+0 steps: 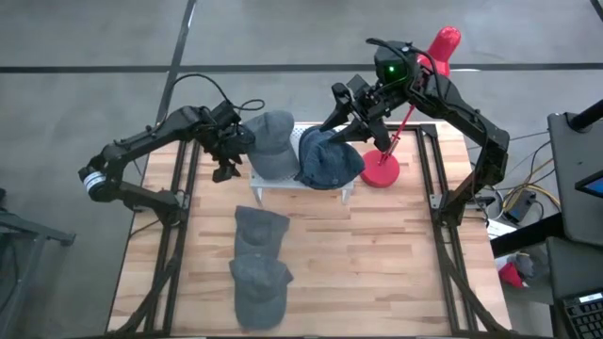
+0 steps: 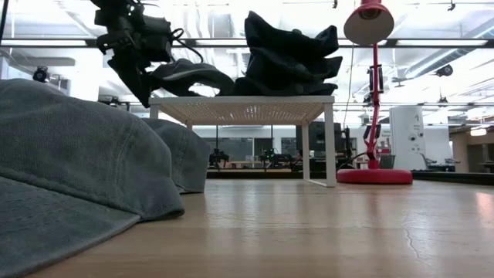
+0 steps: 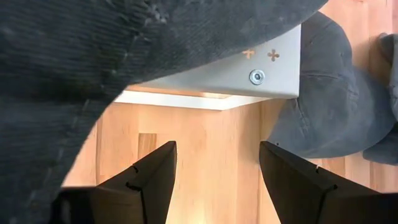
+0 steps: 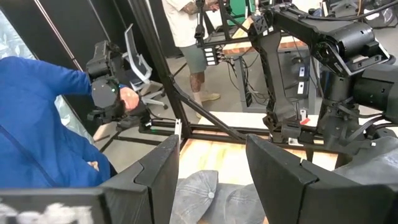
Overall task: Pick & Place hat
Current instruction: Stack the bottom gray cap on the gray cap on the shelf
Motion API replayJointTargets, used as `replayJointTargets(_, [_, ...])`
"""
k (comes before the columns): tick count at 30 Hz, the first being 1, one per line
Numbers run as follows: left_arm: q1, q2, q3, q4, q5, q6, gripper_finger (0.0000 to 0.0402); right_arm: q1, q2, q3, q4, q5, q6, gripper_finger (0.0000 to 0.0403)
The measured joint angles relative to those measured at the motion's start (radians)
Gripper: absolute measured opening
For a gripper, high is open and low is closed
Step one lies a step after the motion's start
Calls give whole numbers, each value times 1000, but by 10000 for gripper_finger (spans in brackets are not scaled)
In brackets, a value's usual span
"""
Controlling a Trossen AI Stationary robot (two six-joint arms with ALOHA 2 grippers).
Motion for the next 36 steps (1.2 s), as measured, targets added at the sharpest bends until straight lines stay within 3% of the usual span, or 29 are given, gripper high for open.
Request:
replayJointTargets(31, [0,107,-3,-62,45,11,230,0,0,0,-1,-1,-3,183])
replayJointTargets(36, [3,111,-3,-50,-11,41,230,0,0,0,-2,-2,-7,182])
